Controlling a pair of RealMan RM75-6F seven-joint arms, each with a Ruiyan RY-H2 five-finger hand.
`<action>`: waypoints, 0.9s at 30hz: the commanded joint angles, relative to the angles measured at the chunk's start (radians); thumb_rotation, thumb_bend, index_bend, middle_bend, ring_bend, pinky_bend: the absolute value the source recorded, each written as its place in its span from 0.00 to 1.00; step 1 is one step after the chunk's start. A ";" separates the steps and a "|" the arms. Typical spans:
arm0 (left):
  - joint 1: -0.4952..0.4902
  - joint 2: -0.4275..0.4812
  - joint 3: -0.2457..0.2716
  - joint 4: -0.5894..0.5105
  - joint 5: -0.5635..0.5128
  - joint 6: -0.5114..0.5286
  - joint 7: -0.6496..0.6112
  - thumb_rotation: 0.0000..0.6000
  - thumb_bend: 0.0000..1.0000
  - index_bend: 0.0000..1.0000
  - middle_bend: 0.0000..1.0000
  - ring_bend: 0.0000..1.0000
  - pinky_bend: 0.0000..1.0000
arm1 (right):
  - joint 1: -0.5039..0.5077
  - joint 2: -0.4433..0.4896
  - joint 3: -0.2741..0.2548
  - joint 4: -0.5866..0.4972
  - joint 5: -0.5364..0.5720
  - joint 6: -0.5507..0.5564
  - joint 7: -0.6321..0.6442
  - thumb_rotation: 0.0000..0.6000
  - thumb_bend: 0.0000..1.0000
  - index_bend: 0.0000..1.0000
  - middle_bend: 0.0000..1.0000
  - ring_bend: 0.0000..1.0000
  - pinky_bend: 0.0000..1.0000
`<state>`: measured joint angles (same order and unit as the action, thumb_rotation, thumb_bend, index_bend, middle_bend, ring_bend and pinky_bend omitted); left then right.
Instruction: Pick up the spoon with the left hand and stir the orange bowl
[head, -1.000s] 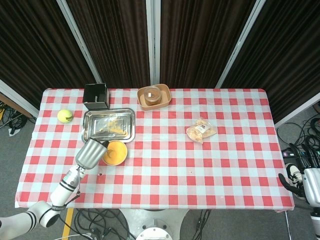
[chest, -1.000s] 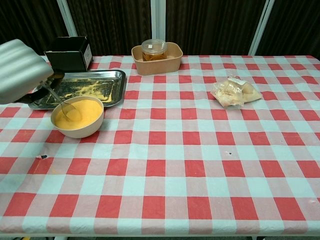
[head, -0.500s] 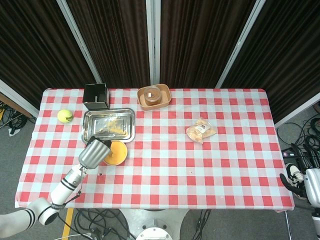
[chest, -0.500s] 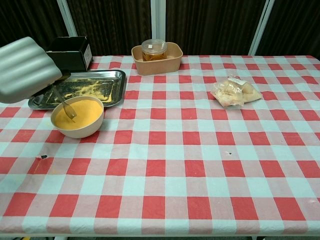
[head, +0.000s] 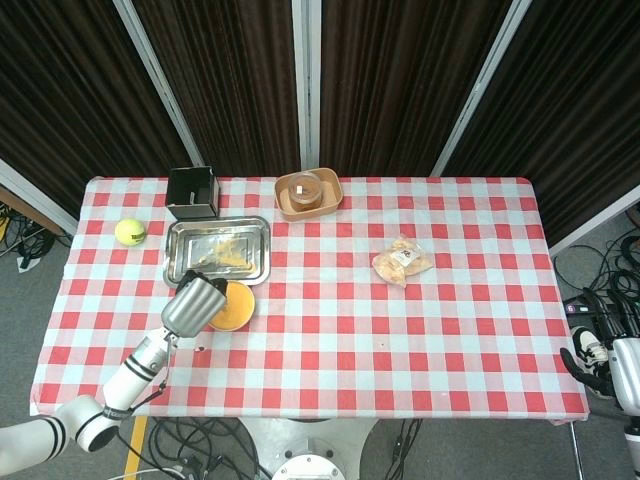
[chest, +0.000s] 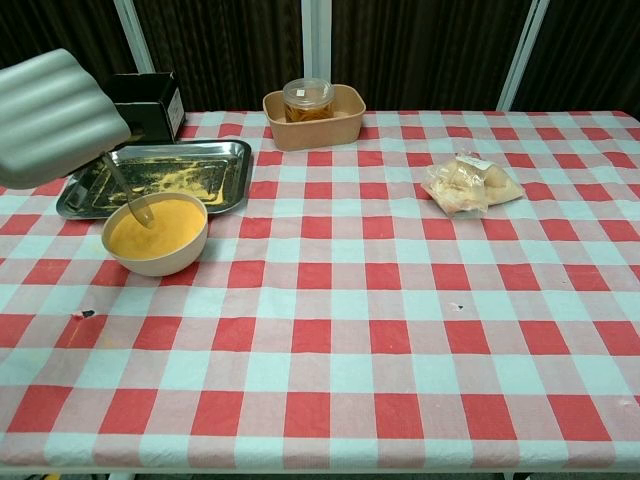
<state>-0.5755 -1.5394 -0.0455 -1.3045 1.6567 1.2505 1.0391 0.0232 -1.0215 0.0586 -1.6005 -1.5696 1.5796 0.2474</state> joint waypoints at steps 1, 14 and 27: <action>-0.004 -0.009 0.003 -0.005 0.001 -0.009 0.012 1.00 0.41 0.72 0.97 0.91 1.00 | 0.002 -0.001 0.000 0.001 0.001 -0.003 0.000 1.00 0.25 0.00 0.19 0.00 0.03; 0.002 -0.002 -0.022 -0.003 -0.044 -0.021 0.022 1.00 0.41 0.73 0.98 0.91 1.00 | 0.001 0.001 0.002 -0.003 0.000 0.001 -0.003 1.00 0.24 0.00 0.19 0.00 0.03; 0.019 0.003 -0.151 -0.042 -0.278 -0.072 -0.460 1.00 0.41 0.72 0.97 0.91 1.00 | -0.004 0.001 0.000 0.005 0.000 0.006 0.007 1.00 0.24 0.00 0.20 0.00 0.03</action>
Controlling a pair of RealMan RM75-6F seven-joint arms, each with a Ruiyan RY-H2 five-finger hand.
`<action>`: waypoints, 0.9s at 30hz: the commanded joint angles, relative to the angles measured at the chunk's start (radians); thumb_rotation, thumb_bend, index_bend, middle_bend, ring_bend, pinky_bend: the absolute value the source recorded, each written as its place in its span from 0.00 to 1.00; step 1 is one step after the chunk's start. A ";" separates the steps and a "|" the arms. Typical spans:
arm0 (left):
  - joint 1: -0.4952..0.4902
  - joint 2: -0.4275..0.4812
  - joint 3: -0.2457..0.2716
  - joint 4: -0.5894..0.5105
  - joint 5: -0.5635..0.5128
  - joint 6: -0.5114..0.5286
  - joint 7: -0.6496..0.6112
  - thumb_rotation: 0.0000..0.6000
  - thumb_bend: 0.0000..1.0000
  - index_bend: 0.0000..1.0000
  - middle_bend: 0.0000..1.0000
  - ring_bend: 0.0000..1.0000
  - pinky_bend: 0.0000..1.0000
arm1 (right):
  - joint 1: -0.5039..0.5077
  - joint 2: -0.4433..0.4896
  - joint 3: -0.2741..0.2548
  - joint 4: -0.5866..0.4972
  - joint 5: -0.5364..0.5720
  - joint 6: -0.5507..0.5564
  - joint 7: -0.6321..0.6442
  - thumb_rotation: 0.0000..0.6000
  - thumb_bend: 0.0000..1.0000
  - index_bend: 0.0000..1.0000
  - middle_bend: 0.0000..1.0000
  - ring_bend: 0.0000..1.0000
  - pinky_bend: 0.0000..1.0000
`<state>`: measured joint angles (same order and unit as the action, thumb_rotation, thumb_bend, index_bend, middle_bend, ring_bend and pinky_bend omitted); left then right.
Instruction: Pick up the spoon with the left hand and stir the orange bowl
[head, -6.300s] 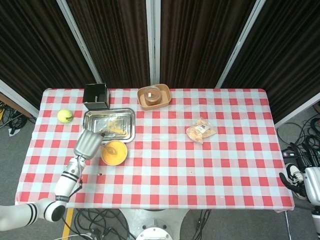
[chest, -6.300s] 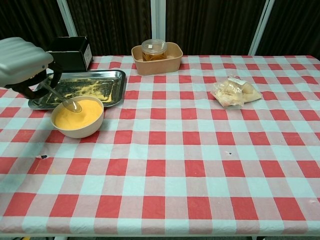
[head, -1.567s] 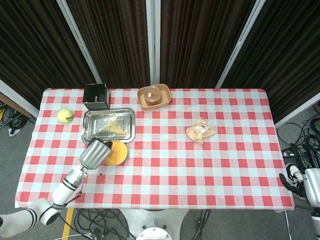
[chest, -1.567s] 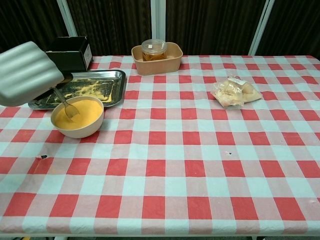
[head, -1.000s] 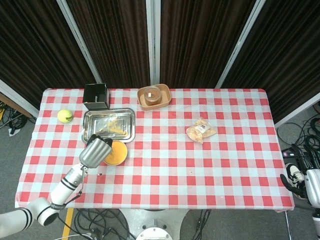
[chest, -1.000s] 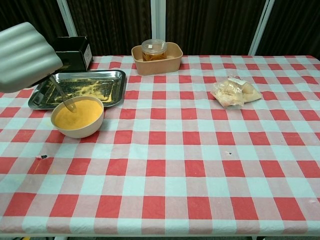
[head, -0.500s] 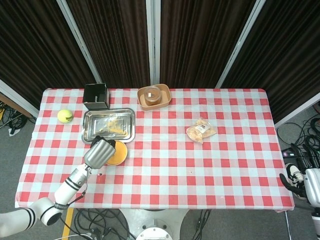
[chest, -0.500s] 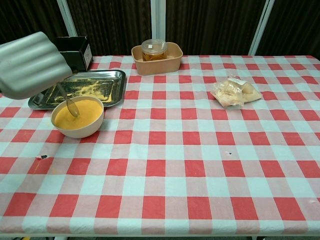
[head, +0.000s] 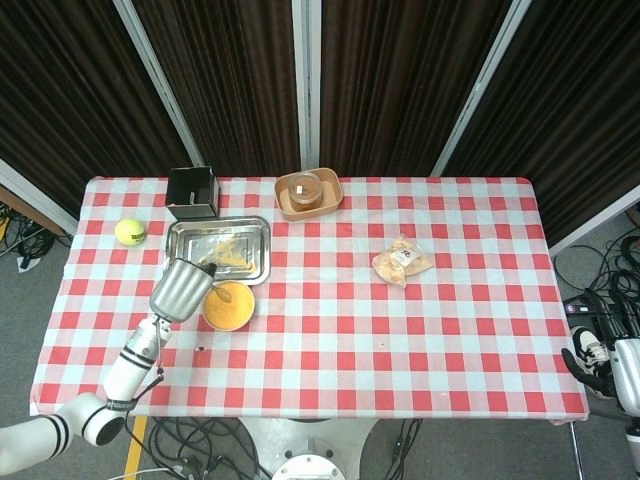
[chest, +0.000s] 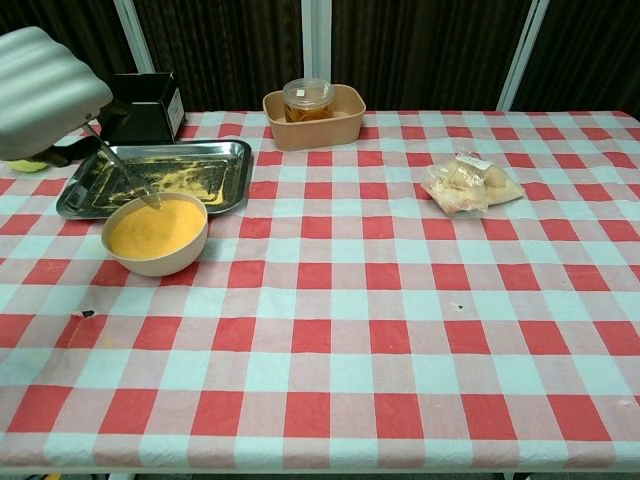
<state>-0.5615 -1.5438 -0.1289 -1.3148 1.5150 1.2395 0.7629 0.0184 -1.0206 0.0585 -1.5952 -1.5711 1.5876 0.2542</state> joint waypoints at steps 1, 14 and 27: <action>0.002 0.011 -0.084 -0.039 -0.171 -0.084 -0.223 1.00 0.41 0.72 0.97 0.91 1.00 | 0.001 -0.001 0.001 0.000 0.003 -0.004 0.000 1.00 0.24 0.00 0.20 0.00 0.03; -0.110 -0.075 -0.209 0.153 -0.504 -0.348 -0.421 1.00 0.40 0.62 0.96 0.91 1.00 | 0.007 -0.001 0.001 -0.001 0.008 -0.018 -0.002 1.00 0.24 0.00 0.20 0.00 0.03; -0.161 -0.068 -0.206 0.172 -0.686 -0.426 -0.375 1.00 0.32 0.27 0.82 0.84 1.00 | 0.005 -0.006 0.002 0.016 0.016 -0.019 0.015 1.00 0.25 0.00 0.20 0.00 0.03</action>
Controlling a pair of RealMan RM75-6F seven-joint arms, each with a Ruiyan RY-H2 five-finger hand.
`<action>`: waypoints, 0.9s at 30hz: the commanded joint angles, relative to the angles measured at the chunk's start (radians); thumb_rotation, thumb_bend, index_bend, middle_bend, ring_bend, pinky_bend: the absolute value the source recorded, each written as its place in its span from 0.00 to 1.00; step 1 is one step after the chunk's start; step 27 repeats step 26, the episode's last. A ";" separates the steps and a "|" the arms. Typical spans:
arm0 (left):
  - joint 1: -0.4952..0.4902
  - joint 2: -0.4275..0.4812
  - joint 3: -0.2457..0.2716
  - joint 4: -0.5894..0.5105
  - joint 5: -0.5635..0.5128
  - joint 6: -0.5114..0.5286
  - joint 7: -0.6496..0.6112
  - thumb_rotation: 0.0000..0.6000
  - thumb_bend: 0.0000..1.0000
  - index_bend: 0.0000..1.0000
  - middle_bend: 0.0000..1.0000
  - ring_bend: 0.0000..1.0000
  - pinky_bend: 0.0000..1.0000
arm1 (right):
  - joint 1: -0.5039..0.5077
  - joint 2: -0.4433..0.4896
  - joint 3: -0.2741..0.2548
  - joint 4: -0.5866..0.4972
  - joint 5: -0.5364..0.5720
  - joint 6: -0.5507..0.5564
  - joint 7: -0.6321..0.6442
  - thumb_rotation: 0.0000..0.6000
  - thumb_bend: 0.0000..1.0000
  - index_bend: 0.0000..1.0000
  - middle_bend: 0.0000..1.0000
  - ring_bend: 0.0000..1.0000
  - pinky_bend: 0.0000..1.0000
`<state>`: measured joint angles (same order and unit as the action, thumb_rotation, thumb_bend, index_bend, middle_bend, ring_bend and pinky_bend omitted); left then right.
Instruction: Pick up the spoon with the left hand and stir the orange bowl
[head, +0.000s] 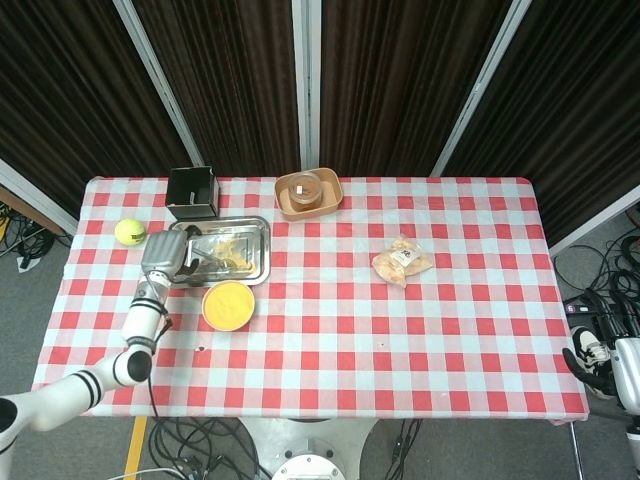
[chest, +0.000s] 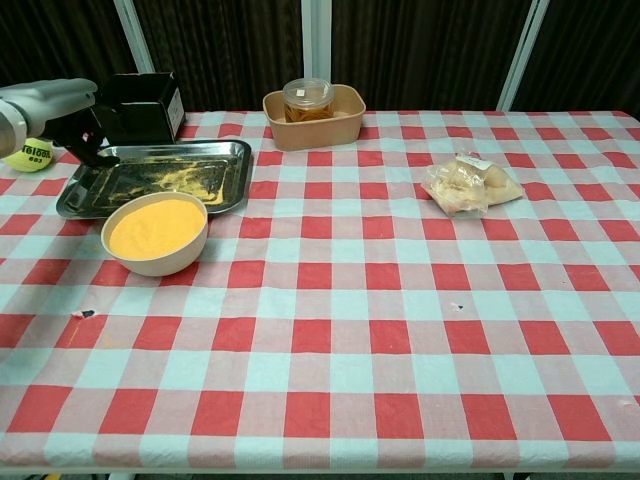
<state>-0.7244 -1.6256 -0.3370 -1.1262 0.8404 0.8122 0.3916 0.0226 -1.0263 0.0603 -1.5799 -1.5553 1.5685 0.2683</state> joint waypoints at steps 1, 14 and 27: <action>0.007 0.025 0.003 -0.030 -0.017 0.005 -0.009 1.00 0.31 0.26 0.80 0.81 1.00 | 0.000 0.000 0.001 0.001 0.000 0.000 0.002 1.00 0.25 0.00 0.20 0.00 0.03; 0.324 0.321 0.164 -0.379 0.275 0.404 -0.201 1.00 0.17 0.27 0.40 0.32 0.40 | 0.017 0.025 -0.016 -0.014 0.001 -0.057 -0.007 1.00 0.19 0.00 0.15 0.00 0.03; 0.583 0.391 0.315 -0.449 0.479 0.727 -0.285 1.00 0.13 0.27 0.31 0.25 0.30 | 0.014 -0.023 -0.013 0.014 -0.022 -0.021 -0.009 1.00 0.20 0.00 0.10 0.00 0.03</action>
